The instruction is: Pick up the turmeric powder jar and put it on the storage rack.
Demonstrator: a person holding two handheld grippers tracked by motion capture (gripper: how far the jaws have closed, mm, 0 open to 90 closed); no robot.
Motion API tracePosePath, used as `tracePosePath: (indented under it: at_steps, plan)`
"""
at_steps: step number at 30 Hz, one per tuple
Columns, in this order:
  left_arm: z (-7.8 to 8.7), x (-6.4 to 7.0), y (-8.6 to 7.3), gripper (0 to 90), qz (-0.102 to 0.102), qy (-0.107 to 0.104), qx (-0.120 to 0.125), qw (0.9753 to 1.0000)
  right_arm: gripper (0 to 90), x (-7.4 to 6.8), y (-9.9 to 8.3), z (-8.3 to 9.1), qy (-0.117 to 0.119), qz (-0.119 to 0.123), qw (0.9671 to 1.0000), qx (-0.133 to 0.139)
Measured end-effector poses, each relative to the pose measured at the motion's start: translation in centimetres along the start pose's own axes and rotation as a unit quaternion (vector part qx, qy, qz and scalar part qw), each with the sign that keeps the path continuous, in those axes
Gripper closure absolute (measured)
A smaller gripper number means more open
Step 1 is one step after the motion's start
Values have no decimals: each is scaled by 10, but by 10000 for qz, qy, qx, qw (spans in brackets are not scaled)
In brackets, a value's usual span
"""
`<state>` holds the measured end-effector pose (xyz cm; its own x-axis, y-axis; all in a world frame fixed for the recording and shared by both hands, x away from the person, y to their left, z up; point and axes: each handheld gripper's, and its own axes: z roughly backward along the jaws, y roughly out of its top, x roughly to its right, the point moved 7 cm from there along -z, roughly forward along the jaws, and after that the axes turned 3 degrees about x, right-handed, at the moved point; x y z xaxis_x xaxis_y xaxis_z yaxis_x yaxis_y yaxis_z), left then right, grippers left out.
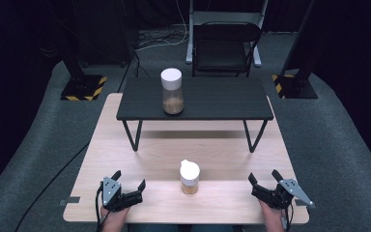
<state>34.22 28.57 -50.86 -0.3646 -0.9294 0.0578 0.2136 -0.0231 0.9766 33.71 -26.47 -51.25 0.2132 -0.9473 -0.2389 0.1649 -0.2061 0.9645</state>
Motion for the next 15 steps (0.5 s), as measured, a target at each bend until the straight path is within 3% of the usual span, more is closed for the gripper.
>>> tracePosePath:
  at_steps: [5, 10, 13, 15]
  plan:
    - [-2, 0, 1, 0, -3, 26, -66, 10000, 0, -2, 4, 0, -44, -13, 10000, -37]
    - [-1, -2, 1, 0, 178, 58, -58, 9998, 0, -12, 13, -3, 15, 4, 10000, -86]
    - [-3, -2, 2, 0, 153, 89, -116, 9998, 0, -27, 19, -7, 120, 266, 9994, -186]
    - [-3, -2, 2, 0, 185, 111, -117, 9997, 0, -32, 21, -8, 191, 314, 9991, -190]
